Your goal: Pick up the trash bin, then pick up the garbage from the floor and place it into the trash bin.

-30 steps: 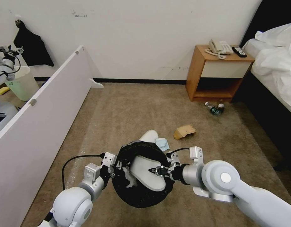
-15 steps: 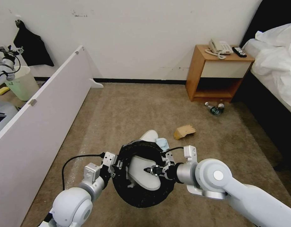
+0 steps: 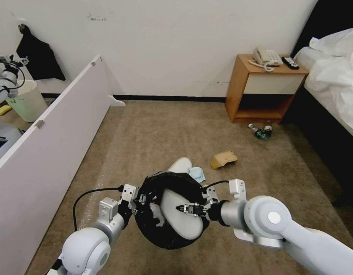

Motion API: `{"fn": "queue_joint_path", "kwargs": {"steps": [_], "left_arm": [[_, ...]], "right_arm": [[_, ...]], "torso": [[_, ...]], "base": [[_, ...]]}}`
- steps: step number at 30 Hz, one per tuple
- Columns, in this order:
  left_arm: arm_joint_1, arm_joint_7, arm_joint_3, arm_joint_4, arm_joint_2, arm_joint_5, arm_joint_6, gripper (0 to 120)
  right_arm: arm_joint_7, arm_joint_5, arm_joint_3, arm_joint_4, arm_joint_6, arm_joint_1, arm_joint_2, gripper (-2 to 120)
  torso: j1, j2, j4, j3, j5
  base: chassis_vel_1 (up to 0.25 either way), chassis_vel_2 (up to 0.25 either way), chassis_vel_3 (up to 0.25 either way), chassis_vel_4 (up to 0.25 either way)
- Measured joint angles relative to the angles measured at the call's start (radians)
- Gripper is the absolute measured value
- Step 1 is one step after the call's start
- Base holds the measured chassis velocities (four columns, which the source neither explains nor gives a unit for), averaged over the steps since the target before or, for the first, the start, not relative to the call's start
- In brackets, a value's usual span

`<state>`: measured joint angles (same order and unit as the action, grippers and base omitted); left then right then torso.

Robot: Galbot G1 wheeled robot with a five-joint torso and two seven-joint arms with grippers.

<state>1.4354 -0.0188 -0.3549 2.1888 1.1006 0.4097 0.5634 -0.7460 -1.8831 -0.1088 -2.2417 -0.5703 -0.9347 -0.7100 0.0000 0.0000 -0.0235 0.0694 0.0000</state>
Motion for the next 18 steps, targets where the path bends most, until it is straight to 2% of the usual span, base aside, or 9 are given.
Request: {"fn": "queue_joint_path", "kwargs": {"steps": [1, 3, 4, 5, 6, 8, 9, 11, 18], "left_arm": [[0.000, 0.000, 0.000, 0.000, 0.000, 0.000, 0.000, 0], [0.000, -0.007, 0.001, -0.003, 0.003, 0.017, 0.005, 0], [0.000, -0.007, 0.001, -0.003, 0.003, 0.017, 0.005, 0], [0.000, -0.014, 0.002, -0.003, 0.005, 0.031, 0.011, 0], [0.000, -0.014, 0.002, -0.003, 0.005, 0.031, 0.011, 0], [0.002, -0.017, 0.002, -0.004, 0.007, 0.038, 0.014, 0], [0.002, -0.017, 0.002, -0.004, 0.007, 0.038, 0.014, 0], [0.006, -0.017, 0.002, -0.001, 0.007, 0.043, 0.016, 0], [0.019, -0.030, -0.001, 0.005, 0.005, 0.057, 0.018, 0]], "right_arm": [[0.000, 0.000, 0.000, 0.000, 0.000, 0.000, 0.000, 64], [0.003, 0.008, 0.016, -0.010, 0.000, -0.021, 0.011, 76], [0.003, 0.008, 0.016, -0.010, 0.000, -0.021, 0.011, 76], [0.004, 0.011, 0.024, -0.014, 0.001, -0.029, 0.014, 82], [0.004, 0.011, 0.024, -0.014, 0.001, -0.029, 0.014, 82], [0.007, 0.013, 0.029, -0.016, 0.001, -0.035, 0.016, 92], [0.007, 0.013, 0.029, -0.016, 0.001, -0.035, 0.016, 92], [0.008, 0.017, 0.030, -0.016, 0.002, -0.036, 0.016, 99], [0.009, 0.026, 0.027, -0.011, 0.003, -0.034, 0.009, 99]], "torso": [[0.000, 0.000, 0.0000, 0.000, 0.0000], [0.000, 0.000, 0.0000, 0.000, 0.0000], [0.000, 0.000, 0.0000, 0.000, 0.0000], [0.000, 0.000, 0.0000, 0.000, 0.0000], [0.000, 0.000, 0.0000, 0.000, 0.0000], [0.000, 0.000, 0.0000, 0.000, 0.0000], [0.000, 0.000, 0.0000, 0.000, 0.0000], [0.000, 0.000, 0.0000, 0.000, -0.0001], [0.000, 0.000, 0.0001, 0.000, 0.0000]], "base": [[0.000, 0.000, 0.000, 0.000], [0.000, 0.000, 0.000, 0.000], [0.000, 0.000, 0.000, 0.000], [0.000, 0.000, 0.000, 0.000], [0.000, 0.000, 0.000, 0.000], [0.000, 0.000, 0.000, 0.000], [0.000, 0.000, 0.000, 0.000], [0.000, 0.000, 0.000, 0.000], [0.000, 0.000, 0.000, 0.000]]}}
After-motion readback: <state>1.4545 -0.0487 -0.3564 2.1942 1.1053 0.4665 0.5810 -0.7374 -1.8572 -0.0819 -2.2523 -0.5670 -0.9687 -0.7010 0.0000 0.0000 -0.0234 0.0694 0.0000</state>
